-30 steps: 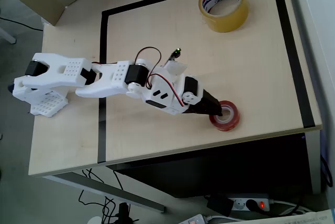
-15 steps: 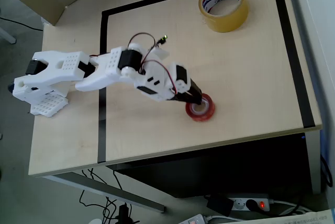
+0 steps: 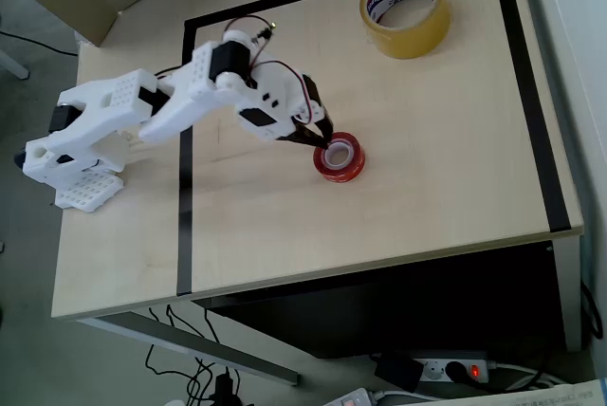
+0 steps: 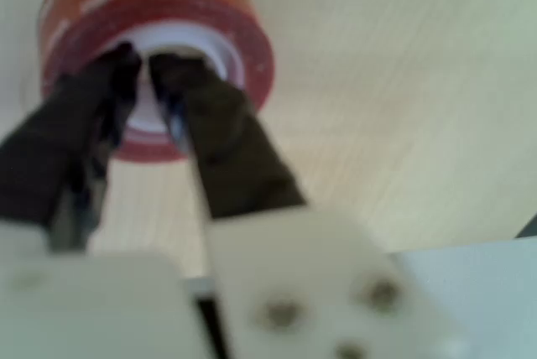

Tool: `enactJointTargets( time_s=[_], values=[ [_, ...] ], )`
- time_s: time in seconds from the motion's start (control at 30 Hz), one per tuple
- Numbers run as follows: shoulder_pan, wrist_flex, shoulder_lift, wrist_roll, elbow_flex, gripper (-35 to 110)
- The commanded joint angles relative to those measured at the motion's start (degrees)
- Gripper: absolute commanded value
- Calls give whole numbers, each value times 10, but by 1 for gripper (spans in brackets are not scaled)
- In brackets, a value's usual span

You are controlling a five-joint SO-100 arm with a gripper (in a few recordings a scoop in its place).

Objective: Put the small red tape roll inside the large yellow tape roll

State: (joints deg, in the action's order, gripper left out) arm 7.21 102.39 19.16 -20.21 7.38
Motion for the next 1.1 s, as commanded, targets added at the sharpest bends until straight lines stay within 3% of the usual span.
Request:
enactJointTargets(
  time_s=[0.0,0.17,0.6,1.07],
  values=[
    [5,11,139,11,-23,0],
    [26,11,170,11,-12,4],
    [44,11,287,11,-291,25],
    [60,11,161,11,-232,30]
  ],
)
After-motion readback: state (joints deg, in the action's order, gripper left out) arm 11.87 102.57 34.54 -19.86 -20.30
